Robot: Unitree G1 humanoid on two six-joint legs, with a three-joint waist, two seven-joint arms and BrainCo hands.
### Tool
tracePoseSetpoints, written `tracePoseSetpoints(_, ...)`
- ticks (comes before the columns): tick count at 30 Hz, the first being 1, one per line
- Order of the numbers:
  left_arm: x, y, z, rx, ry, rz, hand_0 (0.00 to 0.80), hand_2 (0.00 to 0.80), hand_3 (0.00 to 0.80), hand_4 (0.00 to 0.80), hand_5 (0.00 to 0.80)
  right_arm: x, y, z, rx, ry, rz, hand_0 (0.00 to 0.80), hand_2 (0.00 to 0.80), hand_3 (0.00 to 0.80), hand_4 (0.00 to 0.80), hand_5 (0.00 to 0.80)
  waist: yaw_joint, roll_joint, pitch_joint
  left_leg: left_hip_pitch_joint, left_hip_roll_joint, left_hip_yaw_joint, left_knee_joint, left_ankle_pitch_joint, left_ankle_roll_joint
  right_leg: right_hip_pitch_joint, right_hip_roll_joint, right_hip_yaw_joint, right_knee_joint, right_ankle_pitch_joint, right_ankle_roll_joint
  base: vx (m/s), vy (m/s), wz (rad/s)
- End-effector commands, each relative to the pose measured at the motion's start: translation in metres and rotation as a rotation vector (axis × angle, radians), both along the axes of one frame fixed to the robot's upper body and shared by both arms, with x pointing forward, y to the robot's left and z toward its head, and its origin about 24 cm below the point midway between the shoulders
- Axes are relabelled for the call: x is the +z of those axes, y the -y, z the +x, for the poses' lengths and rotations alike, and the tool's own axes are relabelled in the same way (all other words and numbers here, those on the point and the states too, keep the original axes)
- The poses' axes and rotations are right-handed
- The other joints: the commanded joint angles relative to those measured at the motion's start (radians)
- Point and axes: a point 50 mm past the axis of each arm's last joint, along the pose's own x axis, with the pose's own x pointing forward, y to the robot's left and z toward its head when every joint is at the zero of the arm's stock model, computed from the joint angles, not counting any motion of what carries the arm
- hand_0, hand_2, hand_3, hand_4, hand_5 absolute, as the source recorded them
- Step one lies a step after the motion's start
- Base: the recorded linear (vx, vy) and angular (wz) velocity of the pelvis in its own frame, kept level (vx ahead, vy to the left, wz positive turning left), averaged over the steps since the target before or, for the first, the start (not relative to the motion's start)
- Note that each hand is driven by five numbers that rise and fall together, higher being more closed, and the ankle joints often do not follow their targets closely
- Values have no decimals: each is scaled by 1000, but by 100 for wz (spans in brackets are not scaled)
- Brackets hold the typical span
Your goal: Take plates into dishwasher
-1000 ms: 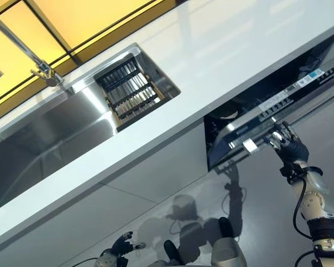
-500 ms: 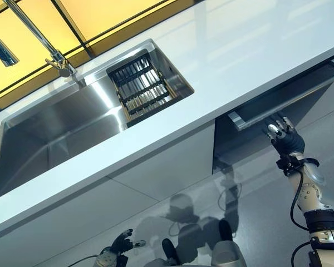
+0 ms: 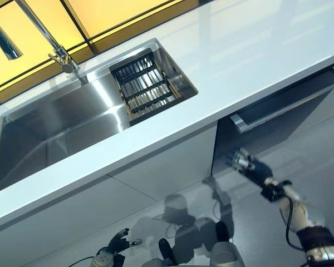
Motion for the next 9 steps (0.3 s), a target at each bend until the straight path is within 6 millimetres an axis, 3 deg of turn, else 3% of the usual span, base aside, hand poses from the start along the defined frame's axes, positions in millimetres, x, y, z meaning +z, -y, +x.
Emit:
tracePoseSetpoints(1, 11, -35, 14, 23, 47, 108, 0, 0, 0, 0, 0, -33, -20, -17, 68, -92, 5, 0, 0, 0, 0, 0, -6, -78, -7, 93, -2, 69, 15, -69, -13, -23, 11, -16, 76, -87, -5, -42, 51, 3)
tracePoseSetpoints(3, 10, -37, 12, 29, 42, 111, 0, 0, 0, 0, 0, -67, -10, -40, 39, -240, -130, 0, 0, 0, 0, 0, -6, -86, -1, 100, -2, 71, 14, -70, -11, -12, 8, -24, 77, -90, -3, -37, 56, 3)
tracePoseSetpoints(5, 9, -39, 10, 21, 26, 119, 0, 0, 0, 0, 0, -94, 9, -65, 17, -388, -377, 0, 0, 0, 0, 0, 3, -95, -2, 104, -2, 73, 14, -69, -8, 1, 7, -31, 71, -88, -2, -21, 35, 8)
tracePoseSetpoints(6, 9, -39, 9, 21, 23, 120, 0, 0, 0, 0, 0, -97, 10, -67, 16, -403, -408, 0, 0, 0, 0, 0, 5, -96, -5, 102, -2, 74, 13, -68, -8, 0, 8, -31, 69, -85, -3, -6, 40, 11)
tracePoseSetpoints(7, 7, -39, 8, 6, -5, 122, 0, 0, 0, 0, 0, -110, 21, -80, 40, -465, -662, 0, 0, 0, 0, 0, 18, -104, -8, 109, -6, 70, 13, -71, -4, 20, 7, -40, 58, -84, -1, 3, 26, 10)
tracePoseSetpoints(8, 7, -39, 8, 4, -9, 122, 0, 0, 0, 0, 0, -111, 22, -81, 47, -474, -697, 0, 0, 0, 0, 0, 21, -105, -12, 107, -6, 70, 13, -70, -4, 19, 7, -40, 57, -82, -2, 25, 45, 9)
tracePoseSetpoints(9, 6, -39, 5, -22, -34, 137, 0, 0, 0, 0, 0, -116, 31, -85, 74, -535, -871, 0, 0, 0, 0, 0, 39, -112, -19, 114, -9, 62, 15, -74, 2, 38, 7, -47, 47, -80, 0, 20, 24, 4)
